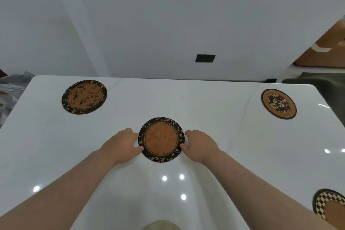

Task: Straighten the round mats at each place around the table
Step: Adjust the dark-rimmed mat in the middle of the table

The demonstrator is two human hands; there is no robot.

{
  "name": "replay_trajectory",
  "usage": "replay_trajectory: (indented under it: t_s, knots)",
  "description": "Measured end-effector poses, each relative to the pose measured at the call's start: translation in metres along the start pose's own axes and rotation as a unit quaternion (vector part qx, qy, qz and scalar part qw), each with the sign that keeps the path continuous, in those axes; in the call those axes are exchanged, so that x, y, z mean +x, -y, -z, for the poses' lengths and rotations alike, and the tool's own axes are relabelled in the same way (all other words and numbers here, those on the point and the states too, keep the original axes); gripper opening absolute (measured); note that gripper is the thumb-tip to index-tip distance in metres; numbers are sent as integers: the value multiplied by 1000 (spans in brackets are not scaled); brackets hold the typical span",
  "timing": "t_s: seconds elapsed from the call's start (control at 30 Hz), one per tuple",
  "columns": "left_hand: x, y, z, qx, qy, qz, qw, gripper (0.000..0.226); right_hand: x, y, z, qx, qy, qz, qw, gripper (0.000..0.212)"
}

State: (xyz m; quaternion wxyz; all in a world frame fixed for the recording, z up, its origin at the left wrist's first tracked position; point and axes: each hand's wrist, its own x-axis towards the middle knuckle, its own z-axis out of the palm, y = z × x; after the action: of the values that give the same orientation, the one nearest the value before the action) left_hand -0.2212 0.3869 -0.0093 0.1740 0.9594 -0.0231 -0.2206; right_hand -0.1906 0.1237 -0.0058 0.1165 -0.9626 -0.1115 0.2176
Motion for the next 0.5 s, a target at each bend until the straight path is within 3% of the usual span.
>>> replay_trajectory:
  t_s: [0.23, 0.37, 0.43, 0.5]
  knots:
    - [13, -8, -9, -148, -55, 35, 987, 31, 14, 3, -11, 120, -16, -46, 992, 24]
    - [22, -10, -14, -224, -59, 69, 970, 2, 19, -1, -11, 265, -43, -122, 956, 13]
    - [27, -11, -15, -308, -57, 105, 944, 23, 22, -5, -10, 355, -49, -176, 917, 16]
    - [32, -14, -16, -353, -69, 114, 926, 29, 24, -11, -8, 397, -61, -199, 894, 17]
